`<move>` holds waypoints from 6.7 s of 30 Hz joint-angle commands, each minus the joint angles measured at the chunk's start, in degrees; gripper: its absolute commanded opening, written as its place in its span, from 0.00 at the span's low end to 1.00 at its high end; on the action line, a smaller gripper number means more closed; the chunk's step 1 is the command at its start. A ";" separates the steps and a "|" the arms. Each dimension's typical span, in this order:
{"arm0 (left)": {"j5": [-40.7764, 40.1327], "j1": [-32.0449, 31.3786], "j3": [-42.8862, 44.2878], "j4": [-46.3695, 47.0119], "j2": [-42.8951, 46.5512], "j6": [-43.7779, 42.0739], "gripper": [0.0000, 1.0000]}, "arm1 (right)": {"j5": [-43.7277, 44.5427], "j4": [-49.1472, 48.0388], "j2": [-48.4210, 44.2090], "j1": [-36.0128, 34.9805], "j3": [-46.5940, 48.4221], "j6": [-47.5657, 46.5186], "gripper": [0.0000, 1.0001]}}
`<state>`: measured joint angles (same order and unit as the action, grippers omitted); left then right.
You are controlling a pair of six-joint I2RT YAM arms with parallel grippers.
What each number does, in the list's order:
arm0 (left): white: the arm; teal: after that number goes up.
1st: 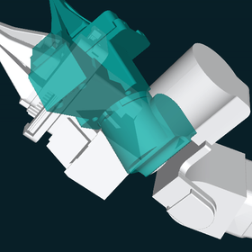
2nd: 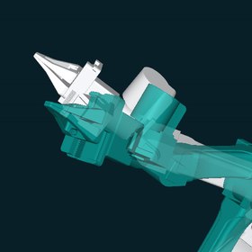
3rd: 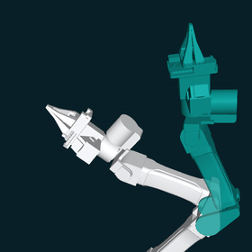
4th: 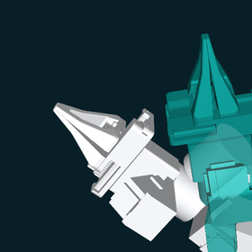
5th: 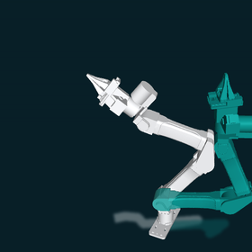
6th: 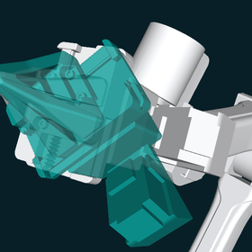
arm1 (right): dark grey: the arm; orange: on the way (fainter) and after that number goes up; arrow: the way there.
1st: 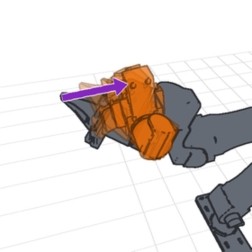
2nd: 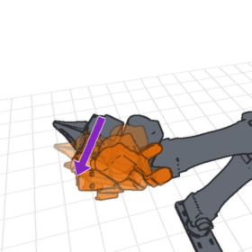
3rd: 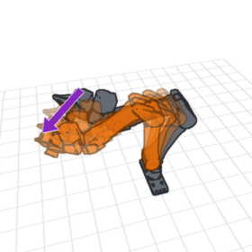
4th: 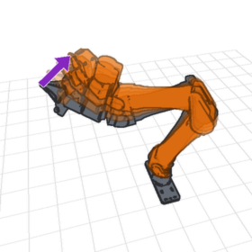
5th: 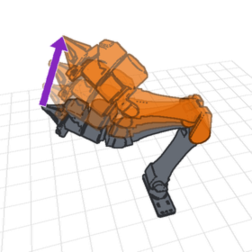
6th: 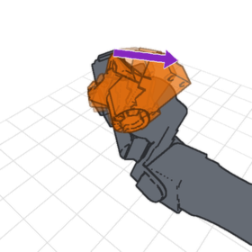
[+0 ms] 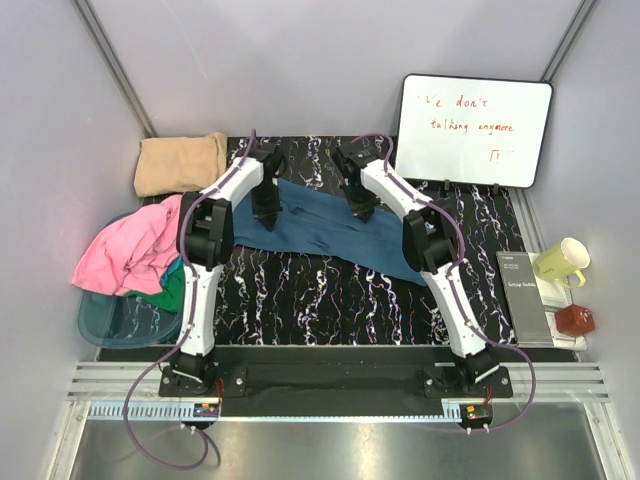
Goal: Fold and stack the t-shirts
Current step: Rotate the tshirt 90 degrees
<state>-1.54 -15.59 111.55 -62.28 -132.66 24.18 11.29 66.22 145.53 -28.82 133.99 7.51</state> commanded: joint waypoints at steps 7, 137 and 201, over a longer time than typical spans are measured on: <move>-0.05 -2.77 29.75 -11.37 -18.50 2.88 0.00 | -5.30 2.08 -12.98 -0.45 -19.80 0.05 0.00; -1.09 -21.58 -30.34 1.28 44.16 2.62 0.00 | -8.74 -4.43 3.89 7.02 13.13 5.06 0.01; 2.95 -4.62 -8.01 2.16 28.33 -3.53 0.99 | -33.53 -26.49 7.93 14.23 14.20 27.04 0.61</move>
<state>0.86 -20.56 103.74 -60.77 -106.26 21.17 -23.42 40.40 157.69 -14.15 151.44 35.03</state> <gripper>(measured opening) 0.987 0.603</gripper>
